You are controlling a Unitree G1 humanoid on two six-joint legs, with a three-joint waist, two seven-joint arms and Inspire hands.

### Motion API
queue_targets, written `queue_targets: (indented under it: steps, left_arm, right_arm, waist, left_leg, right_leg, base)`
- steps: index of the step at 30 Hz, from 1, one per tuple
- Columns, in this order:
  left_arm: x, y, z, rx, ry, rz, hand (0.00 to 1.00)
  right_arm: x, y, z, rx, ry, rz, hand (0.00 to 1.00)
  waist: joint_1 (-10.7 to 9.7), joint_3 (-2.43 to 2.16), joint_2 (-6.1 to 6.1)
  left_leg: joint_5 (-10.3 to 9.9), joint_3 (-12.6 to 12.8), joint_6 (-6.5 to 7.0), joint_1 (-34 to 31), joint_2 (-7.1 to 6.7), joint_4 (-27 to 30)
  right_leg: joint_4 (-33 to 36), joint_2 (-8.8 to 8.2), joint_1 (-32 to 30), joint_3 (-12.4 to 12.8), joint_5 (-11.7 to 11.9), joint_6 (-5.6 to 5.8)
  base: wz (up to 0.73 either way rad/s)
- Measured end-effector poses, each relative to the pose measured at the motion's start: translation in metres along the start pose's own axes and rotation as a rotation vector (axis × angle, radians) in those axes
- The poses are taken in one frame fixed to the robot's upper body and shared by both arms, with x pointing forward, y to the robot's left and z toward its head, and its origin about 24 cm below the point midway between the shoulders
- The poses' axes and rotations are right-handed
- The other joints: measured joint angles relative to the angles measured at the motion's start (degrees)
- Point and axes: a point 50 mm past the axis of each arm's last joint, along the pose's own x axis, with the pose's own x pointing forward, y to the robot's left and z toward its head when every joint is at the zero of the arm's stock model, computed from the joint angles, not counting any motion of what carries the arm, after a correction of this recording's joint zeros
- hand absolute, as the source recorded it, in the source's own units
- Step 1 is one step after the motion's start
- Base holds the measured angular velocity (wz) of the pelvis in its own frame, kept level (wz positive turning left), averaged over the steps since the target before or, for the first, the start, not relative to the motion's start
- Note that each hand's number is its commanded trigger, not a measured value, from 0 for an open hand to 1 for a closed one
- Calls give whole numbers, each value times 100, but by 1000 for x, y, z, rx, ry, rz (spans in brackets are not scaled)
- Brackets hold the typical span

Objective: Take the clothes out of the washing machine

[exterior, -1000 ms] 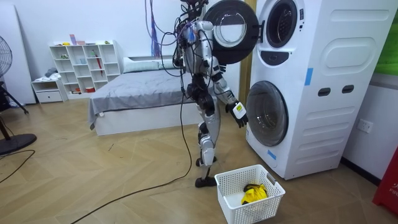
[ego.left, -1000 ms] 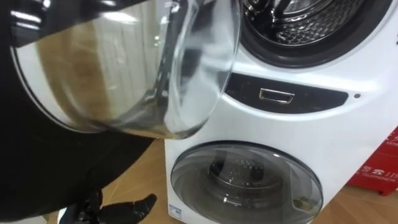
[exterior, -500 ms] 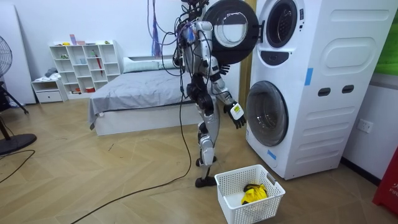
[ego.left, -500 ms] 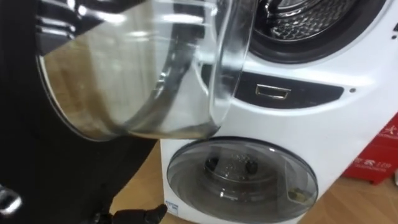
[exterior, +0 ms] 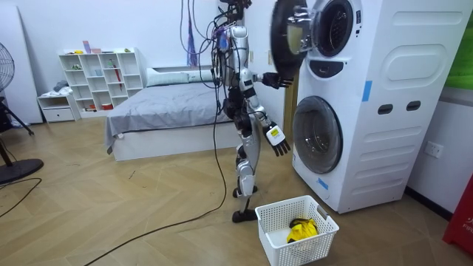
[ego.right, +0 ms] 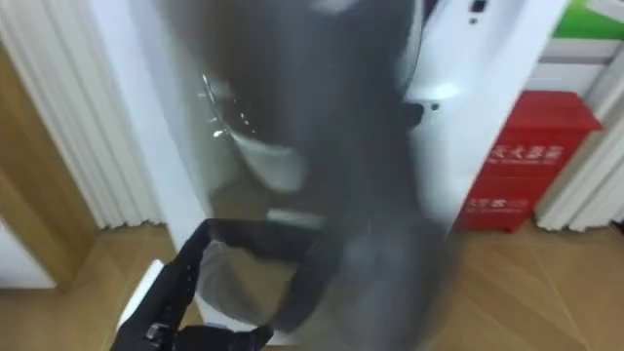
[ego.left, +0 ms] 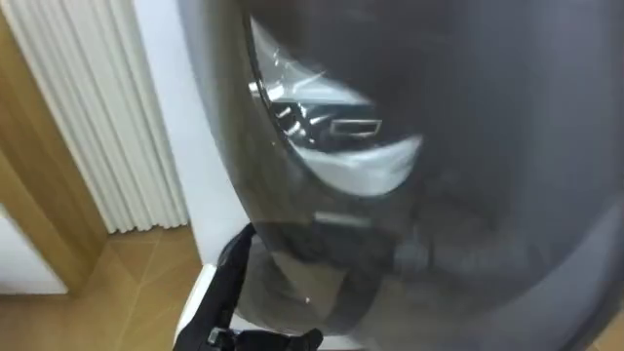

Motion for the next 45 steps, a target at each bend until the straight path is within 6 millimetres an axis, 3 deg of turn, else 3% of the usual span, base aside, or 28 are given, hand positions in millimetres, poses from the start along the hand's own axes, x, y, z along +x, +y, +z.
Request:
queue_targets:
  steps: [3,8,12,20,30,33,36,37,39,40,42,44,45]
  left_arm:
    - [8,0,3,2,-17,0,0]
    - [11,-1,6,3,-33,-1,0]
    - [12,-3,8,3,-43,8,0]
    - [18,-6,11,-13,-56,30,0]
    - [20,-16,11,-53,-49,38,0]
    - [28,-20,5,39,-56,33,0]
    - [32,-24,-11,184,-43,-30,0]
    - [32,-29,-25,251,-13,-74,0]
    - [22,-31,-66,380,119,-132,0]
    - [17,-29,-77,411,163,-140,0]
    - [0,-15,-113,492,320,-146,0]
    - [-40,24,-162,514,622,-41,0]
    - [-52,35,-172,516,703,-2,0]
  right_arm:
    - [0,1,-1,3,-2,2,0]
    - [0,1,0,9,-7,3,0]
    - [0,-1,0,7,-8,-3,0]
    - [0,3,-1,-26,-1,24,0]
    - [-1,7,-9,-25,49,57,0]
    - [0,8,-5,-62,53,68,0]
    - [0,10,-2,-67,49,85,0]
    - [0,10,-4,-66,60,89,0]
    - [-3,11,-9,-70,73,103,0]
    - [-4,11,-11,-62,72,101,0]
    - [-8,5,-21,-29,98,77,0]
    - [-12,-2,-32,24,138,38,0]
    - [-13,-4,-35,31,149,31,0]
  waist:
    - [-183,14,28]
    - [-303,16,68]
    - [-320,31,110]
    - [-475,60,175]
    - [-476,72,146]
    - [-447,66,135]
    - [-399,63,102]
    - [-348,52,81]
    - [-264,-16,18]
    - [-244,-22,1]
    - [-114,-47,-23]
    - [-10,-77,-15]
    - [56,-85,-12]
  left_leg:
    - [-75,29,-47,41,52,-23]
    - [-130,163,-103,177,96,-189]
    - [-147,335,-113,371,96,-378]
    - [-181,492,-110,519,69,-548]
    - [-177,539,-102,589,44,-710]
    - [-175,539,-102,606,47,-716]
    - [-172,601,-108,735,51,-784]
    - [-174,637,-115,816,48,-836]
    - [-175,710,-145,930,58,-905]
    - [-178,725,-150,948,68,-911]
    - [-201,769,-183,1010,94,-915]
    - [-223,771,-216,1111,122,-929]
    - [-229,772,-225,1133,130,-931]
  right_leg:
    - [50,53,-2,-20,9,-9]
    - [49,86,10,-10,8,-13]
    - [53,85,17,175,7,-15]
    - [35,48,99,151,1,-22]
    - [-63,41,194,111,-11,-33]
    - [-52,35,202,-59,-14,-30]
    - [-48,34,267,-179,-15,-27]
    - [-53,38,301,-186,-15,-27]
    - [-57,56,342,-198,-18,-24]
    - [-57,64,349,-200,-18,-24]
    - [-64,87,384,-221,-17,-24]
    - [-74,106,417,-380,-18,-25]
    - [-75,116,422,-374,-18,-26]
  base:
    - [-12]
    - [-15]
    - [-13]
    - [0]
    - [1]
    - [-2]
    - [-16]
    - [-27]
    - [-27]
    - [-20]
    - [-13]
    - [-13]
    - [-30]
